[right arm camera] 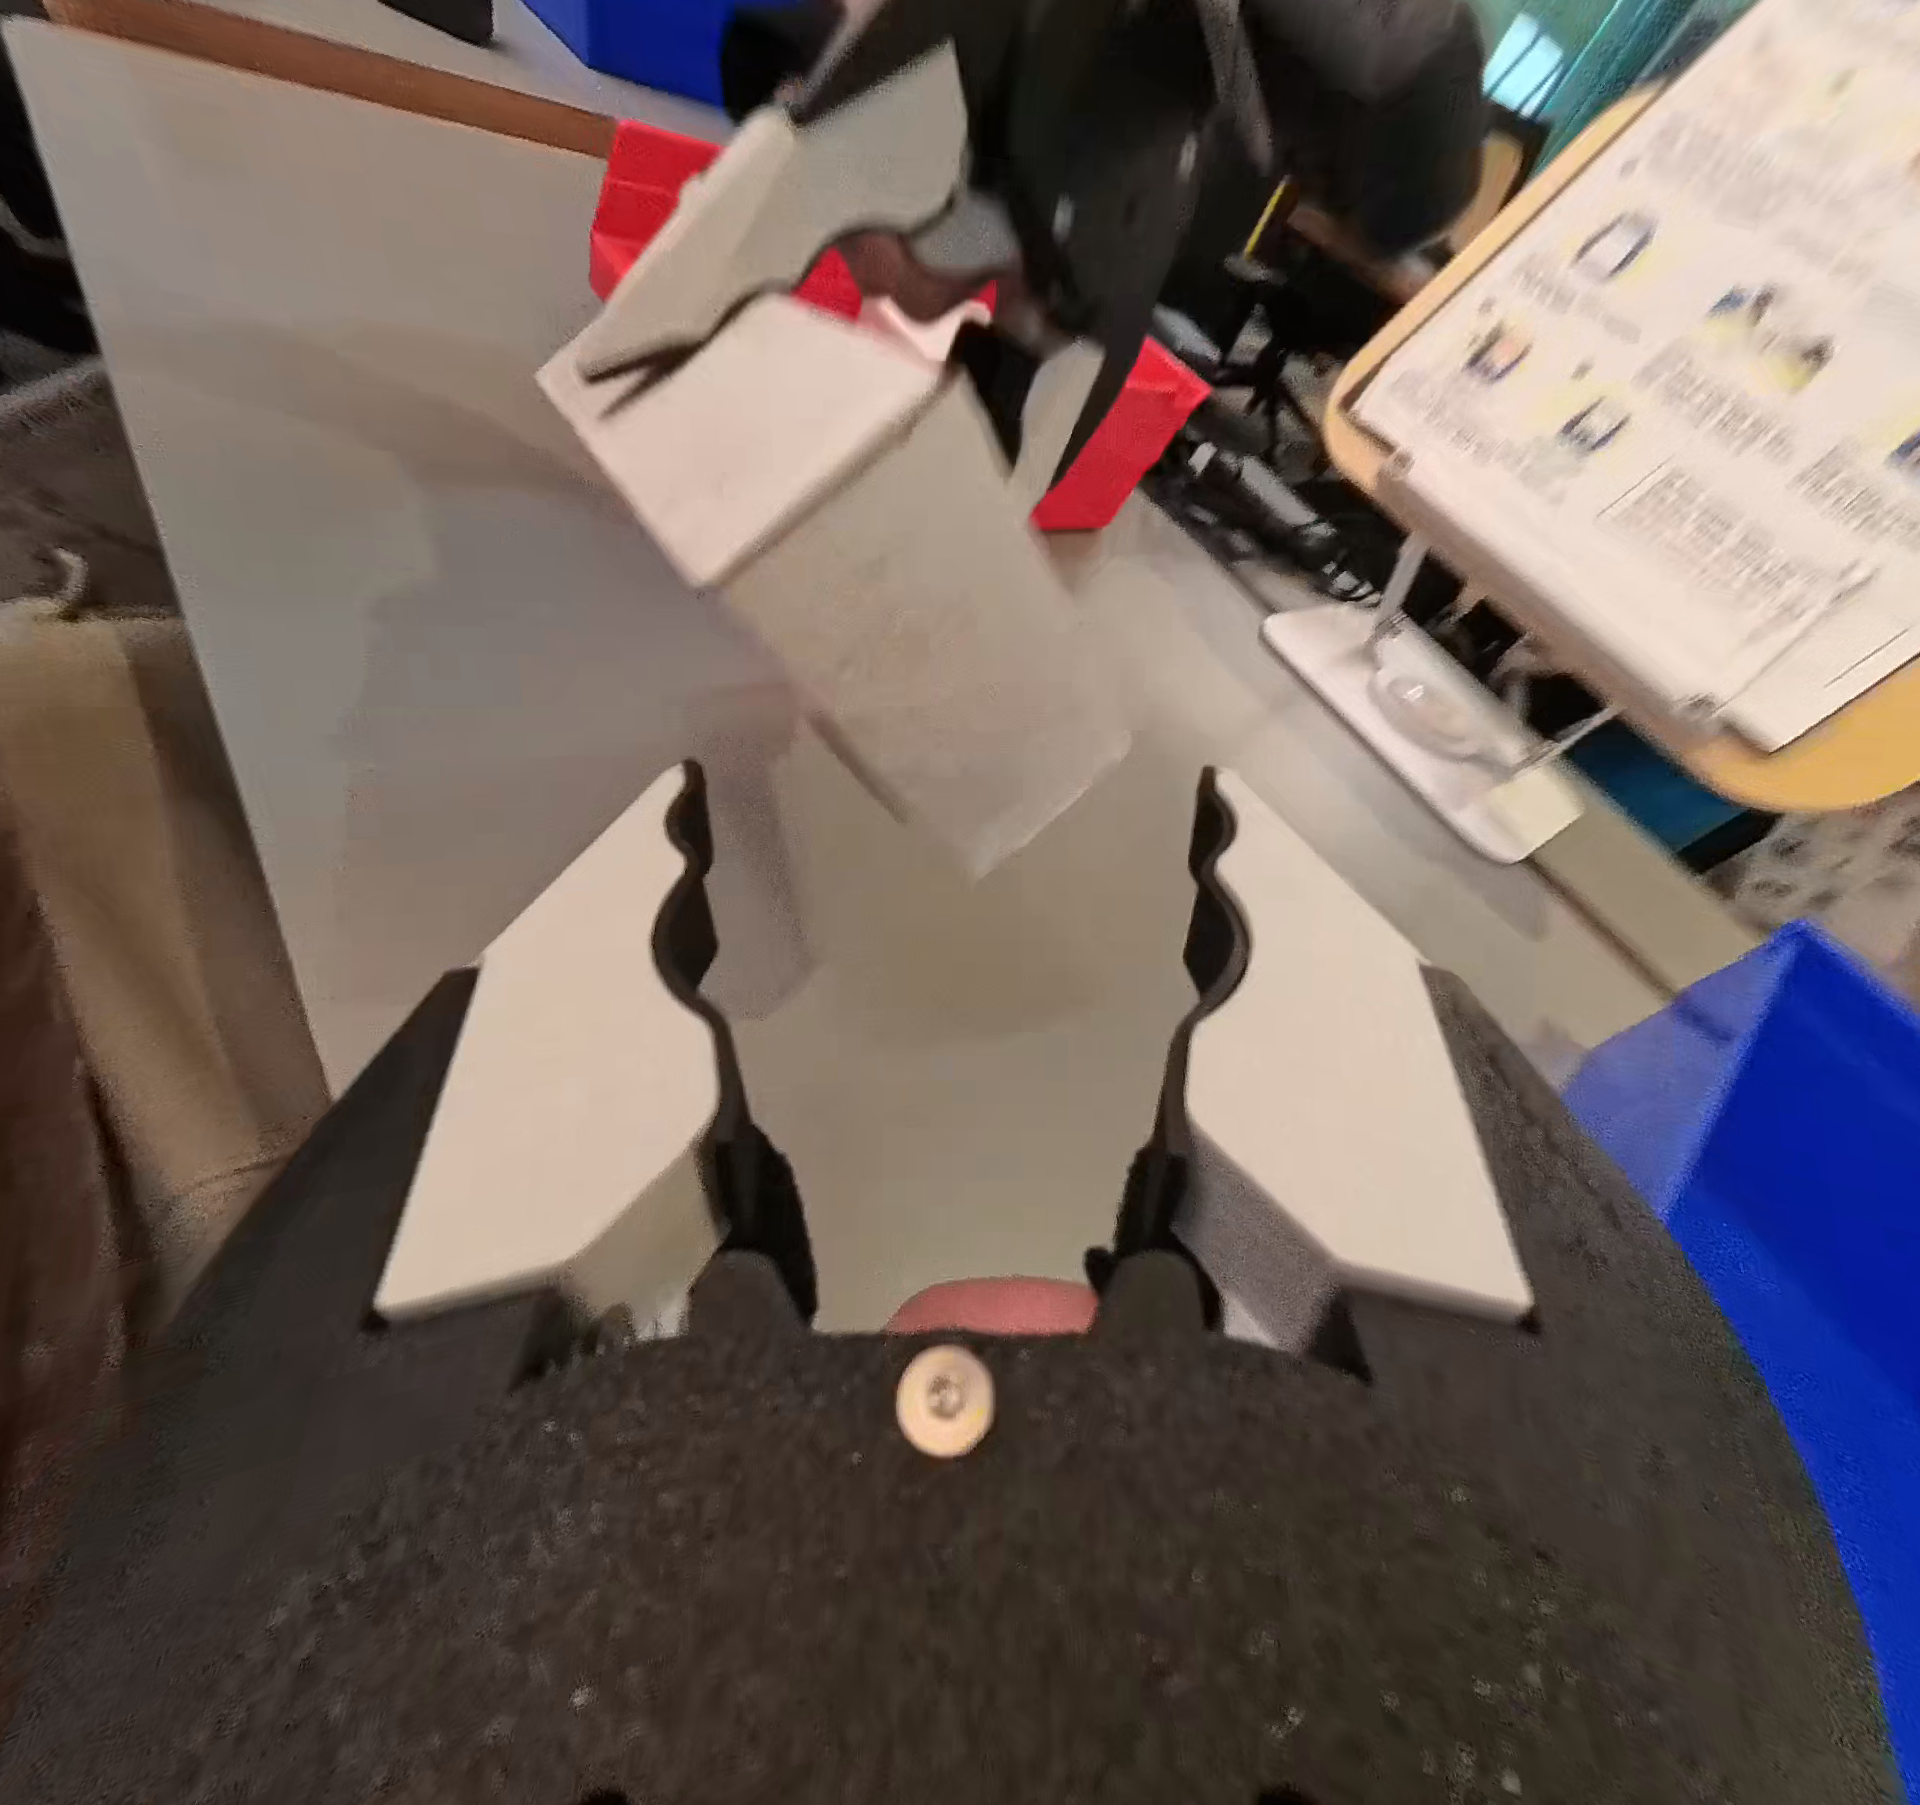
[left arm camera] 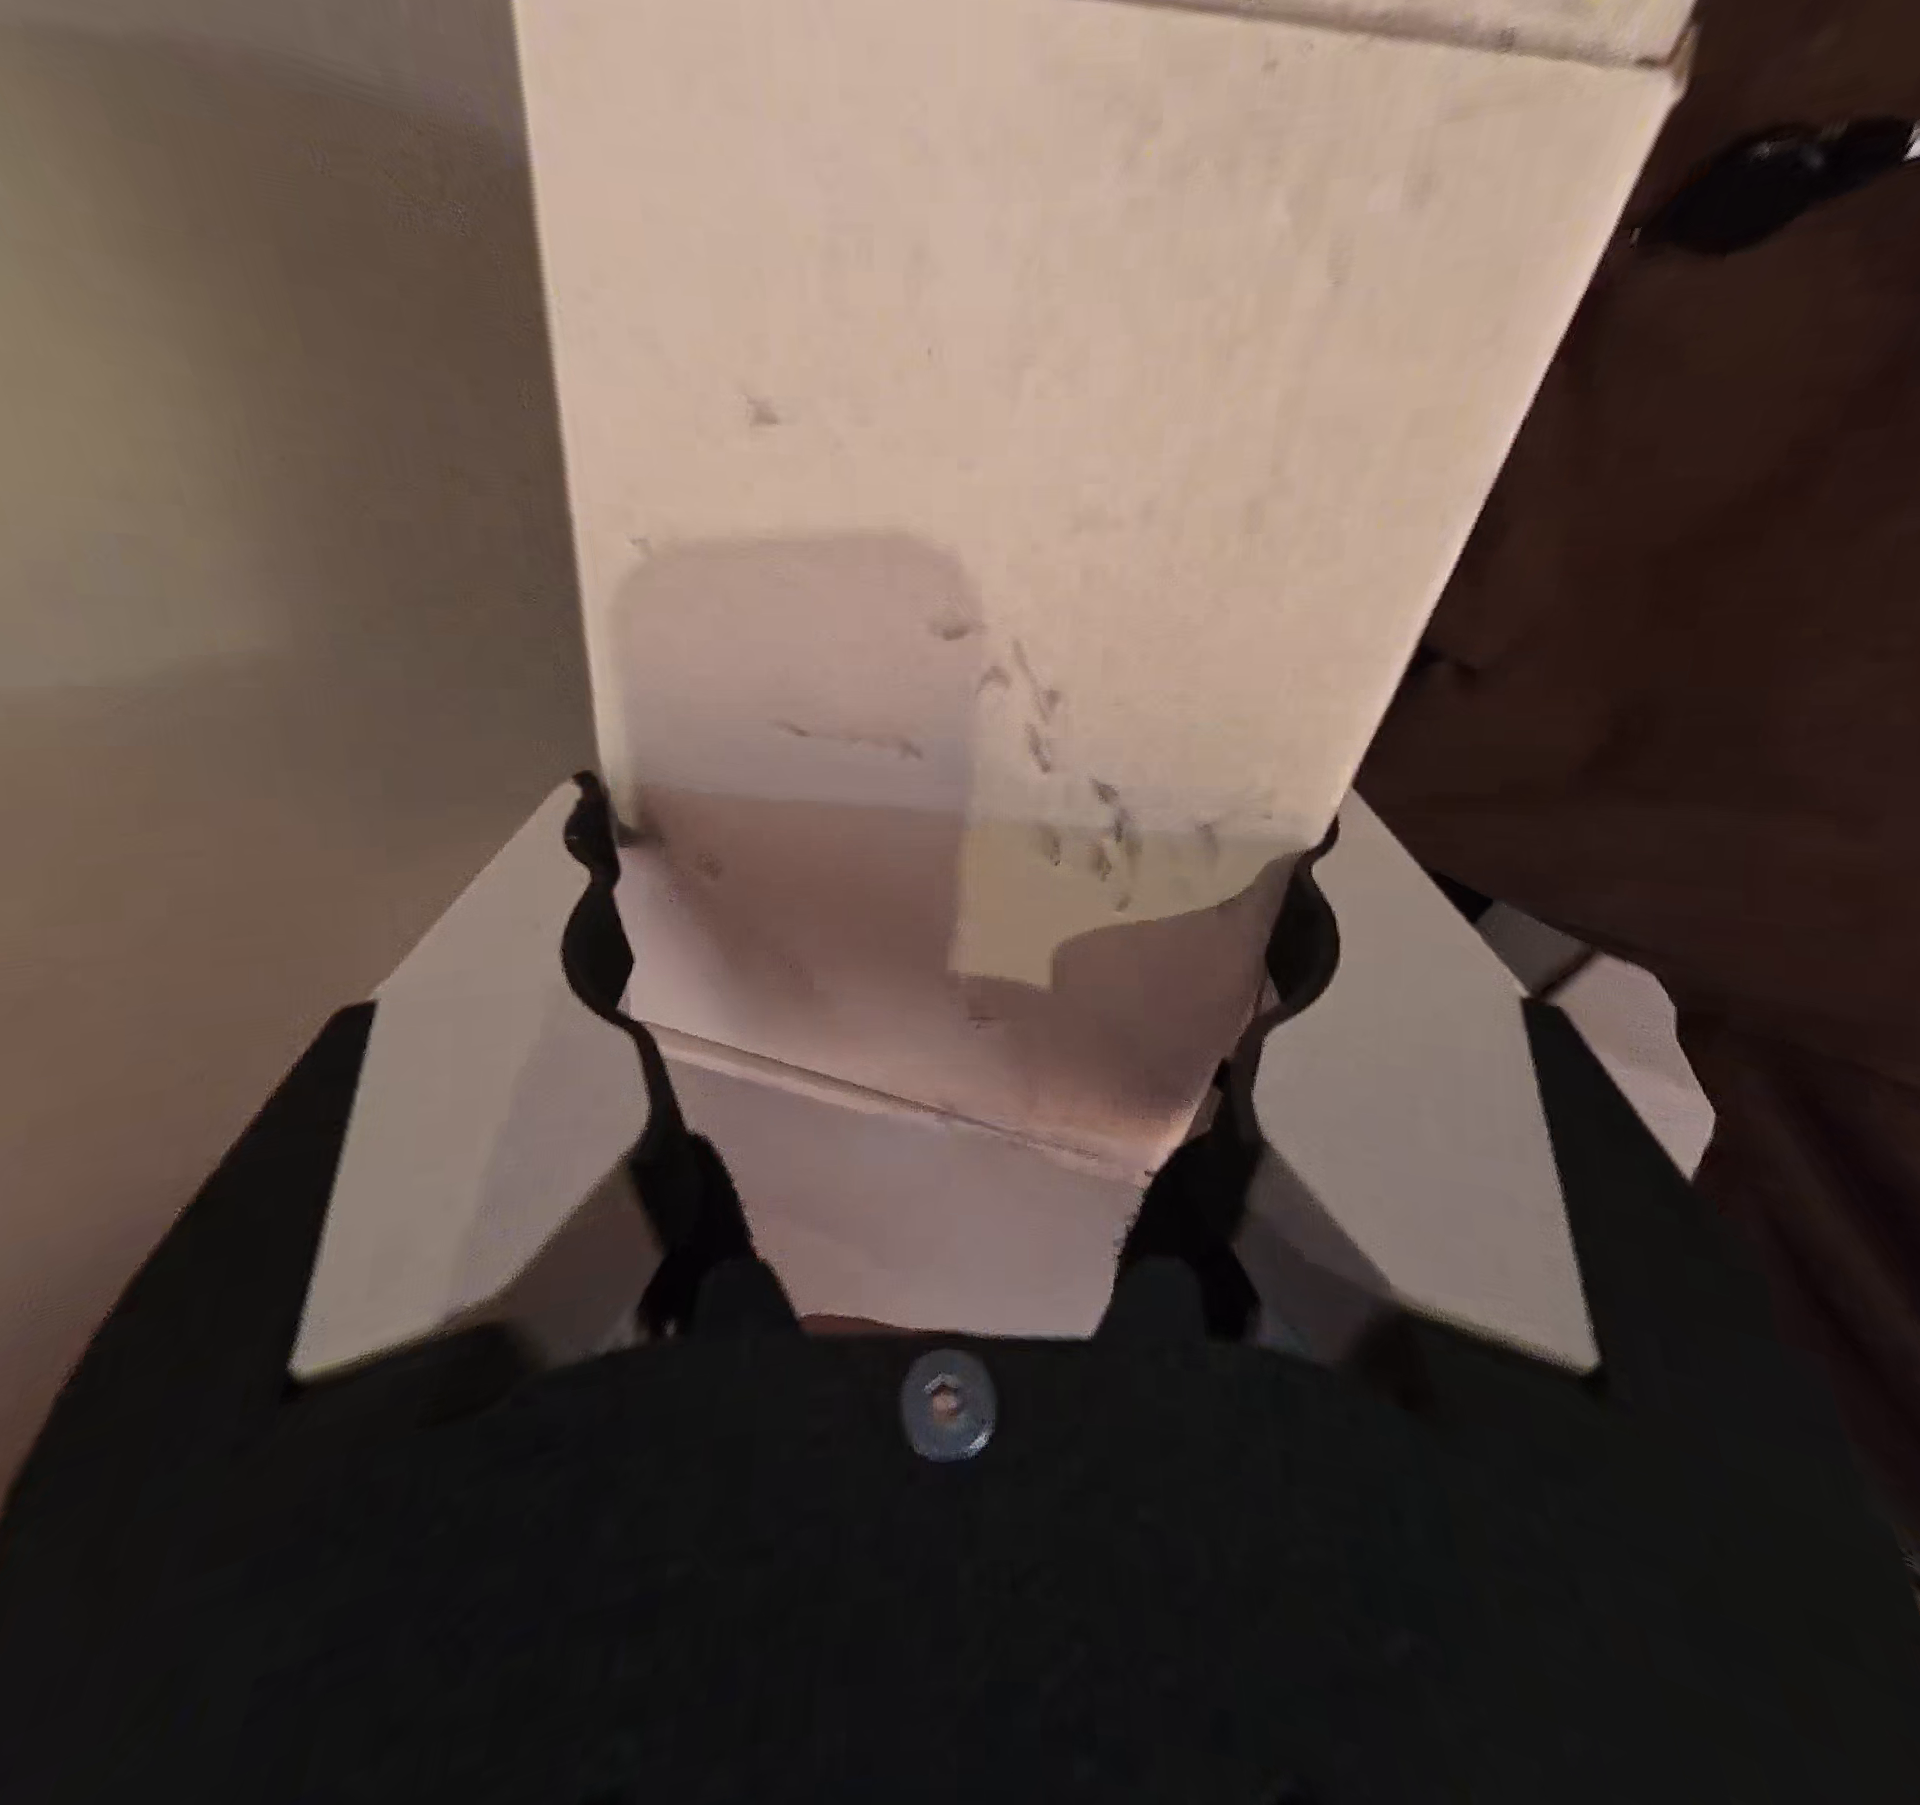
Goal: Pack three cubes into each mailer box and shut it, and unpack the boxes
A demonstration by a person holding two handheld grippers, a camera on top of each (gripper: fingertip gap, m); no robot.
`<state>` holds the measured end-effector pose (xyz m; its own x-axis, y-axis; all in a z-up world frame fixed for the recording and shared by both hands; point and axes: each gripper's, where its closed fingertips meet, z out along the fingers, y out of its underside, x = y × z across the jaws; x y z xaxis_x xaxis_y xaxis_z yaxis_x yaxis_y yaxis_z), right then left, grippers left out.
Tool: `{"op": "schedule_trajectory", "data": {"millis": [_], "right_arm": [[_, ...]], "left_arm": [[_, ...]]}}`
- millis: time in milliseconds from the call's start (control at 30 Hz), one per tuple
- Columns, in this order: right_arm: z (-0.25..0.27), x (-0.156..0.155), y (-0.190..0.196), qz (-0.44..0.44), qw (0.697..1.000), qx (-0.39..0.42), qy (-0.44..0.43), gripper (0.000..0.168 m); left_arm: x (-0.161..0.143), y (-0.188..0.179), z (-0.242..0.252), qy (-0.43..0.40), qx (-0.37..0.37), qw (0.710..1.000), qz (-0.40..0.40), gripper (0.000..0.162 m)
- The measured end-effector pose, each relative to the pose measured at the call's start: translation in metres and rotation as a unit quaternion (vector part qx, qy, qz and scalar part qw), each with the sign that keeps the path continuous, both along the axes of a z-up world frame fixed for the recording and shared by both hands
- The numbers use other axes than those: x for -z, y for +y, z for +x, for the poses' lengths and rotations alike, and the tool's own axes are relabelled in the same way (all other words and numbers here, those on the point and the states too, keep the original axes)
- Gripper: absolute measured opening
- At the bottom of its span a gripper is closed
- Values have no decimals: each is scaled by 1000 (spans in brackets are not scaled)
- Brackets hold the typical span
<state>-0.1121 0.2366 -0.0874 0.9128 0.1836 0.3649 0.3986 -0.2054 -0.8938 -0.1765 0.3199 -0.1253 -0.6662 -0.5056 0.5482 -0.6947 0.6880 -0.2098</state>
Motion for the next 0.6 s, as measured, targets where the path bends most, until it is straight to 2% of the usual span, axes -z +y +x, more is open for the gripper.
{"op": "schedule_trajectory", "data": {"millis": [67,133,200,267,333,433,600], "right_arm": [[-11,-2,-5,2,999,-27,-43,93],[-25,10,-7,-16,995,-61,-81,99],[-26,20,-2,-21,990,-52,-130,101],[-27,20,5,-1,987,-43,-155,88],[-33,19,8,11,986,-55,-155,75],[-35,26,4,-7,985,-78,-151,72],[-21,25,-7,-4,993,-81,-88,69]], "left_arm": [[10,-12,-5,23,26,999,3,125],[10,-25,-7,44,38,998,-14,125],[5,-36,-11,66,48,996,-31,125],[4,-43,-13,71,60,995,-36,125],[4,-52,-16,73,67,994,-42,125],[11,-56,-20,59,60,996,-30,125],[-2,-60,1,-15,-15,996,-86,115]]}}
